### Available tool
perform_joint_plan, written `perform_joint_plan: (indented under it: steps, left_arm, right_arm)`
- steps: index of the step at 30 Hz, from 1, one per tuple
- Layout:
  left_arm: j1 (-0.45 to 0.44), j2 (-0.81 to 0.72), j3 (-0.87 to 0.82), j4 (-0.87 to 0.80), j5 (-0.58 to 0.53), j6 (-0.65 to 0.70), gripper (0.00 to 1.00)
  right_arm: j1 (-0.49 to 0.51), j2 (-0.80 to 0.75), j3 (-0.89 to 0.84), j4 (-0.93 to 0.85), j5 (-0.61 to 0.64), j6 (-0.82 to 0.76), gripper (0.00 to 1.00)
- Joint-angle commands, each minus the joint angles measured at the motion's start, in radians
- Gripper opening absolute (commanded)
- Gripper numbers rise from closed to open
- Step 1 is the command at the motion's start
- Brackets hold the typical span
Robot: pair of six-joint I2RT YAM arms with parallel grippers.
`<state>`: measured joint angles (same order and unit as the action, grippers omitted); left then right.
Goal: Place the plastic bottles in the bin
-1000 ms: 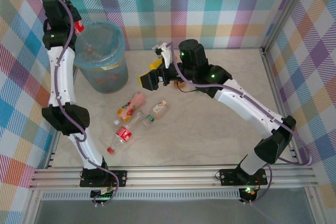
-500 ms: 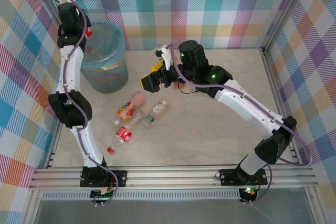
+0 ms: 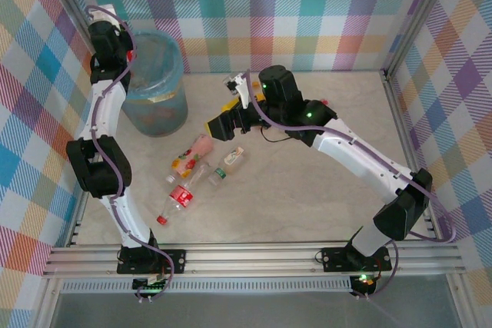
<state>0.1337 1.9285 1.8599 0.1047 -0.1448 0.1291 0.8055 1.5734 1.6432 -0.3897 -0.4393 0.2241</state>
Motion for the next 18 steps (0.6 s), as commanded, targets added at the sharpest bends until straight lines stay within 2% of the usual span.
perform_joint_plan:
  steps: [1,8,15,18]
  left_arm:
    - [0.003,-0.006,-0.001,-0.086,0.024,0.000,0.00]
    - [0.003,-0.057,0.119,-0.173,-0.014,0.024,0.00]
    - [0.002,-0.092,0.072,-0.214,-0.007,0.052,0.00]
    - [0.003,-0.109,0.000,-0.201,-0.020,0.071,0.00]
  right_arm:
    - [0.006,-0.044,-0.016,0.011,-0.016,0.004,0.97]
    - [0.006,-0.043,-0.027,0.023,-0.021,0.009,0.97]
    - [0.006,-0.040,-0.045,0.041,-0.031,0.017,0.97]
    - [0.005,-0.038,-0.047,0.040,-0.031,0.013,0.97]
